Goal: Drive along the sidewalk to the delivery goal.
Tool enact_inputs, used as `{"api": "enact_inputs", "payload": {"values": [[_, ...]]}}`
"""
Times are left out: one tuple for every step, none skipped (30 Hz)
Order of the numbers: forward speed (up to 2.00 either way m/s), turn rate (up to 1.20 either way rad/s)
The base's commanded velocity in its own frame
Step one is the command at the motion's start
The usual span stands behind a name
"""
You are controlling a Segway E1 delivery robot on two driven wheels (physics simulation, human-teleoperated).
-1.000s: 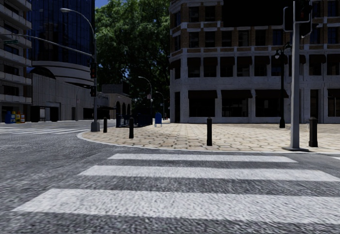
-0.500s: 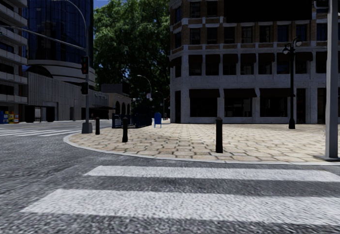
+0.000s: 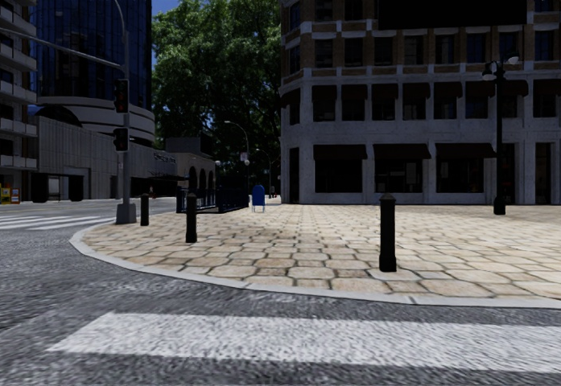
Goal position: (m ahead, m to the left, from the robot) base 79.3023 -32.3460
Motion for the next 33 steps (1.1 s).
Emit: {"api": "enact_inputs", "payload": {"values": [[2.0,0.0],[2.0,0.0],[2.0,0.0],[2.0,0.0],[2.0,0.0],[2.0,0.0],[2.0,0.0],[2.0,0.0],[2.0,0.0],[2.0,0.0],[2.0,0.0],[2.0,0.0],[2.0,0.0],[1.91,0.0],[1.72,0.0],[1.72,0.0],[1.2,0.0],[1.2,0.0],[1.16,0.0],[1.15,0.0],[1.14,0.0],[1.14,0.0],[1.14,0.0],[1.14,0.0],[1.14,0.0],[1.14,0.0],[1.14,0.0],[1.14,0.0],[1.14,0.0],[1.14,0.0],[1.14,0.0],[1.14,0.0],[1.19,0.0]]}}
